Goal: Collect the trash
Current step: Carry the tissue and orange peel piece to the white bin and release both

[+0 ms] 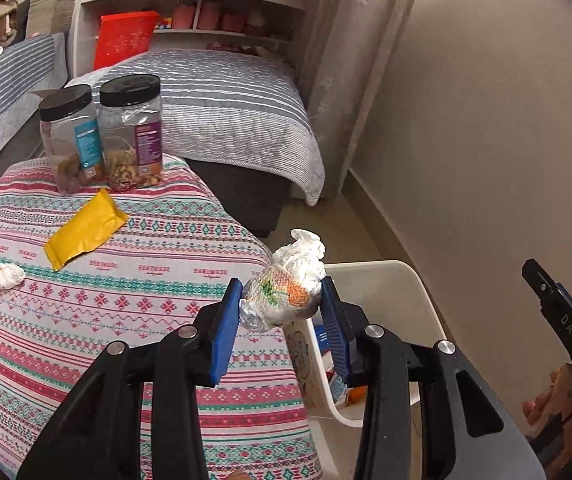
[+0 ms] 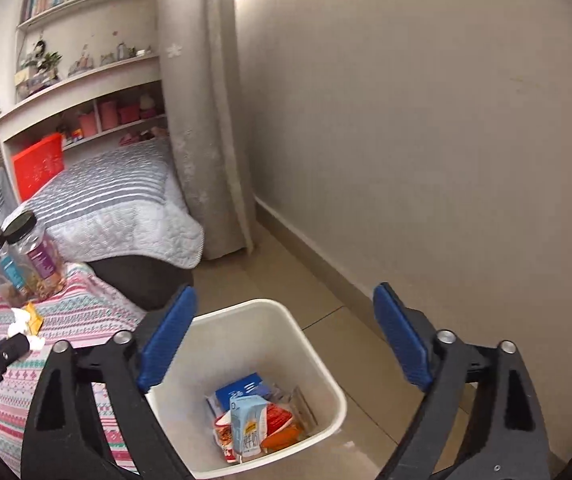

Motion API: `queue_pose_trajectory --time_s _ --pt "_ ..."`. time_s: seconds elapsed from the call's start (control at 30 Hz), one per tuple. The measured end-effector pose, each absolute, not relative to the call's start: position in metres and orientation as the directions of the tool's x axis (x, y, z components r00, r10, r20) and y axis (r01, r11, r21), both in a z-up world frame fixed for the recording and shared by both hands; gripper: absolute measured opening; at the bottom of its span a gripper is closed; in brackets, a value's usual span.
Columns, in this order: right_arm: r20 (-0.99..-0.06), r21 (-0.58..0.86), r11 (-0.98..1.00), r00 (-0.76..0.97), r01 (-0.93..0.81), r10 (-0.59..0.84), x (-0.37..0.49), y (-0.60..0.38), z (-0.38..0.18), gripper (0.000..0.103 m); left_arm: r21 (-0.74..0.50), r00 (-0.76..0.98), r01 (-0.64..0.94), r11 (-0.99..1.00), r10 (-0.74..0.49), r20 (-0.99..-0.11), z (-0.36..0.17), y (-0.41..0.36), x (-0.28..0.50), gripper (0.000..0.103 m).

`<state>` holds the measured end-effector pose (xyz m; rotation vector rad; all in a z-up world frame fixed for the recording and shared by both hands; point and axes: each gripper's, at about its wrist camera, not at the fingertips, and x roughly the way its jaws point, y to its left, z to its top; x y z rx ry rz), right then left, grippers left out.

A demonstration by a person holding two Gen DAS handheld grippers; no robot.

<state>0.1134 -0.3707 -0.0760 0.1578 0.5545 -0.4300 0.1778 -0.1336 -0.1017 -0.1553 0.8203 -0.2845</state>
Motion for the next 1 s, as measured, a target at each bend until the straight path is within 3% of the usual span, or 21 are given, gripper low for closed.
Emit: queue_pose_trajectory --time_s 0.1,0.53,0.63,0.67,0.8,1.0 --pt "-0.542 0.042 0.879 0.75 0.475 -0.38 0.108 -0.386 -0.076 0.095 -0.253 0.635 0.211 0.944 -0.329 -0.699 -0.104 -0.149 0.179 0.04" --pt "-0.535 0.021 0.848 0.723 0.529 -0.438 0.088 -0.408 -0.078 0.096 -0.24 0.608 0.302 0.923 -0.38 -0.697 -0.11 -0.212 0.172 0.04" --pt "-0.544 0.035 0.835 0.711 0.55 -0.445 0.085 -0.416 -0.078 0.096 -0.244 0.589 0.339 0.909 -0.407 -0.698 -0.115 -0.223 0.174 0.044" --pt "-0.549 0.037 0.832 0.706 0.554 -0.447 0.086 -0.417 -0.079 0.096 -0.256 0.574 0.347 0.902 -0.42 -0.703 -0.118 -0.225 0.175 0.05" --pt "-0.56 0.034 0.835 0.703 0.549 -0.439 0.088 -0.412 -0.081 0.096 -0.288 0.547 0.339 0.895 -0.437 -0.714 -0.123 -0.22 0.178 0.051" --pt "-0.531 -0.036 0.859 0.719 0.51 -0.449 0.098 -0.381 -0.079 0.096 -0.211 0.614 0.275 0.938 -0.34 -0.712 -0.114 -0.197 0.177 0.059"
